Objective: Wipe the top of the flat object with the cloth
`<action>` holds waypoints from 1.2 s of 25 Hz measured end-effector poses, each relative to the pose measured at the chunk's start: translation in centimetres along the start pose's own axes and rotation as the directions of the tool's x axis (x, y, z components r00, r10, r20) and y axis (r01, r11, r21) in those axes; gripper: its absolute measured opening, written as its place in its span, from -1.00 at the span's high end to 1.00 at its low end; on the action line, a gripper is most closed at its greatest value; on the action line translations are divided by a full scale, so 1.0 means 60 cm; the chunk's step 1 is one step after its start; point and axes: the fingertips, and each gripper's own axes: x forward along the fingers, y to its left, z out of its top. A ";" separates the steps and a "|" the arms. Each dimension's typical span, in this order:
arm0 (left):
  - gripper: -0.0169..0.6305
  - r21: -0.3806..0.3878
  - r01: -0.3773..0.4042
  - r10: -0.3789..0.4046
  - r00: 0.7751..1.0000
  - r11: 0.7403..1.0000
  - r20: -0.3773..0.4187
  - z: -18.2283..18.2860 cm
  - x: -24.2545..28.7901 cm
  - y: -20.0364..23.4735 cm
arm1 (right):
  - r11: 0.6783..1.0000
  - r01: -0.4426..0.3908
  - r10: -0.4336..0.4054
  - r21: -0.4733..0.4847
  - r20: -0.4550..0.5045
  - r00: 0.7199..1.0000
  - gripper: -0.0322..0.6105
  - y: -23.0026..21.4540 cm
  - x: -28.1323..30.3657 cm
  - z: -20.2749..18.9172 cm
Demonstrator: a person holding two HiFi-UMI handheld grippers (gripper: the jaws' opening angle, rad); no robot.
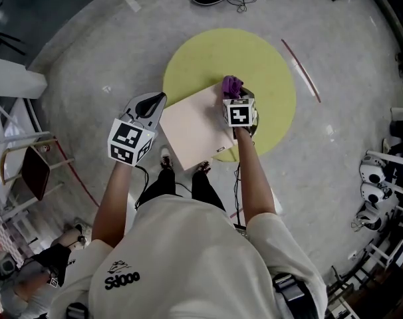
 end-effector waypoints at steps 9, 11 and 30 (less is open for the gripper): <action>0.93 0.001 0.003 -0.003 1.000 1.000 -0.009 -0.008 -0.017 -0.006 | 0.982 -0.108 0.115 -0.152 0.040 0.993 0.37 0.099 -0.012 0.011; 0.93 0.000 0.001 -0.001 1.000 1.000 -0.008 -0.010 -0.022 -0.007 | 0.972 -0.133 0.145 -0.191 0.049 0.988 0.37 0.127 -0.018 0.007; 0.93 0.016 0.046 -0.046 0.999 0.999 0.006 -0.010 -0.032 -0.044 | 0.994 0.038 -0.039 -0.106 0.001 0.999 0.37 -0.008 -0.111 -0.117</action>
